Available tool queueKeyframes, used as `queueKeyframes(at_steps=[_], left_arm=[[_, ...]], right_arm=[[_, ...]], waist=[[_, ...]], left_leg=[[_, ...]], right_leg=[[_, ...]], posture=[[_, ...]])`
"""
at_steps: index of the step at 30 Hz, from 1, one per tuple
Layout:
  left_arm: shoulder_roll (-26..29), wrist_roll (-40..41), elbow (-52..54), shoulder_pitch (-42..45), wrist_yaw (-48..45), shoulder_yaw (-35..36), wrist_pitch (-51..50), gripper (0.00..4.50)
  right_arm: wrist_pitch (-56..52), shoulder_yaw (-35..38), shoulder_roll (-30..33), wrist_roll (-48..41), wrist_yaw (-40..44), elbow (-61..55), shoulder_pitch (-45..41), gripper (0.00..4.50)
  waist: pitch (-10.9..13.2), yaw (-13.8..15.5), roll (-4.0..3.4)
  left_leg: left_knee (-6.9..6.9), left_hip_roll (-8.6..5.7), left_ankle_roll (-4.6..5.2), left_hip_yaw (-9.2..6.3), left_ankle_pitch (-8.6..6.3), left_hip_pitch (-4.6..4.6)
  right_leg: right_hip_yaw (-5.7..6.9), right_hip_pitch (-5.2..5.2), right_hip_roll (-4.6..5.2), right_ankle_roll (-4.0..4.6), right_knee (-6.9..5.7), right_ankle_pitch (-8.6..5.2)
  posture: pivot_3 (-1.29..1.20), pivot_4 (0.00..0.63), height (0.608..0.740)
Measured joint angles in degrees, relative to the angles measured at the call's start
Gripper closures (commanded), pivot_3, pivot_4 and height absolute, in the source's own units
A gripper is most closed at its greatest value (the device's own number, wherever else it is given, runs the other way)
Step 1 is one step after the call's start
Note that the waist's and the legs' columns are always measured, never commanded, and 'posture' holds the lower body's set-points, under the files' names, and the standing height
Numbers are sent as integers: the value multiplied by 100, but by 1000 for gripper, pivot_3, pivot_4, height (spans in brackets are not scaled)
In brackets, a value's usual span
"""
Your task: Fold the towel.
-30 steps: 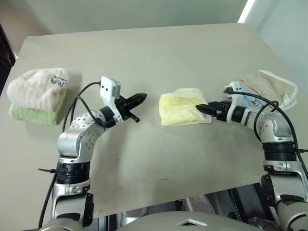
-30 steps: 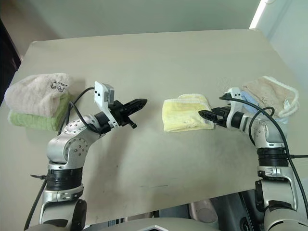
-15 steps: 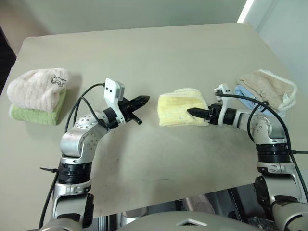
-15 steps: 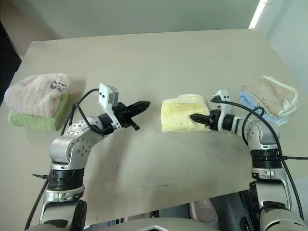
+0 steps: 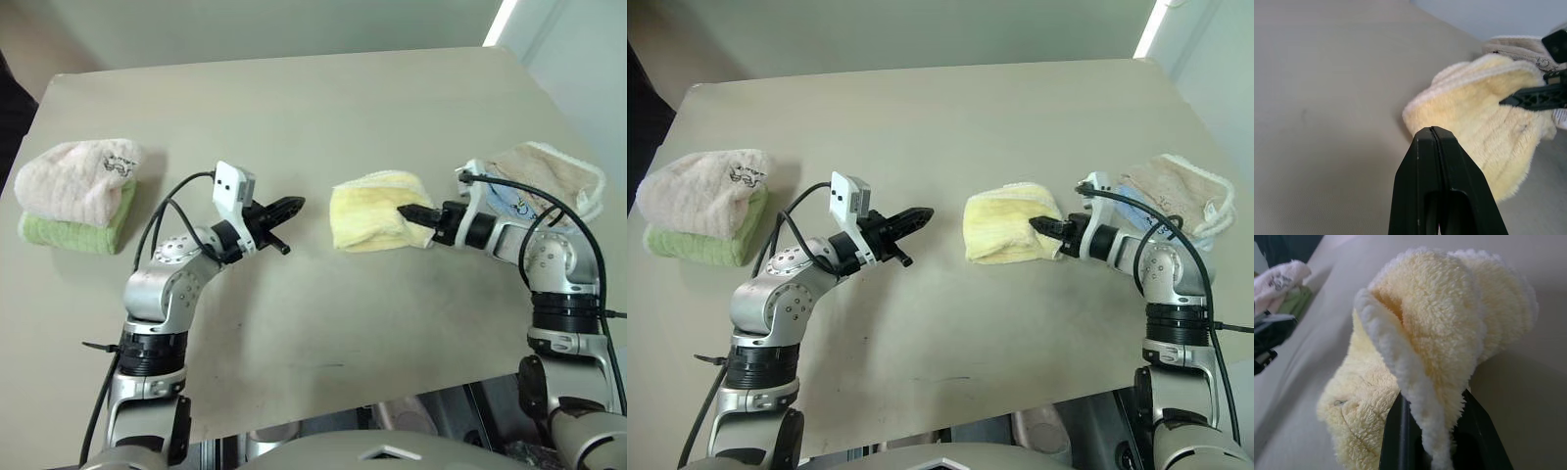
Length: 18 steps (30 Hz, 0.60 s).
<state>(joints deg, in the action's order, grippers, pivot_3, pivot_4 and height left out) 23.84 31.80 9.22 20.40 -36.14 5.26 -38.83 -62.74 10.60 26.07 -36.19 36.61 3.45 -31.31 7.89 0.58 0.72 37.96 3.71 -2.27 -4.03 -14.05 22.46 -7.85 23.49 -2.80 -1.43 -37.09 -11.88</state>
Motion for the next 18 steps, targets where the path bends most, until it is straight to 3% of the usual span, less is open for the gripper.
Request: queueKeyframes(at_steps=[4, 10, 18], left_arm=[[1, -11, 0, -22, -2, -44, 18, 4500], [-8, -37, -13, -24, -34, -84, 121, 4500], [-123, -90, -243, 109, -135, -262, 257, 4500]], right_arm=[[-223, 1083, -117, -354, -890, -85, -348, 4465], [15, 2539, 582, -402, -2042, -180, -1071, 4465], [-362, 3212, 1004, -143, -3190, 237, -864, 4465]], waist=[[7, 9, -12], [3, 28, -5], [4, 17, -8]], left_leg=[[0, -1, 0, 2, 0, 9], [-2, 5, 15, -2, -9, 12], [-15, 10, 29, -1, -16, 12]], right_leg=[[-8, 14, 6, -7, -4, 4], [-7, 13, 7, -19, -1, 4], [-9, 24, 7, -56, -4, 17]], posture=[[0, 150, 740], [0, 150, 740], [0, 150, 740]])
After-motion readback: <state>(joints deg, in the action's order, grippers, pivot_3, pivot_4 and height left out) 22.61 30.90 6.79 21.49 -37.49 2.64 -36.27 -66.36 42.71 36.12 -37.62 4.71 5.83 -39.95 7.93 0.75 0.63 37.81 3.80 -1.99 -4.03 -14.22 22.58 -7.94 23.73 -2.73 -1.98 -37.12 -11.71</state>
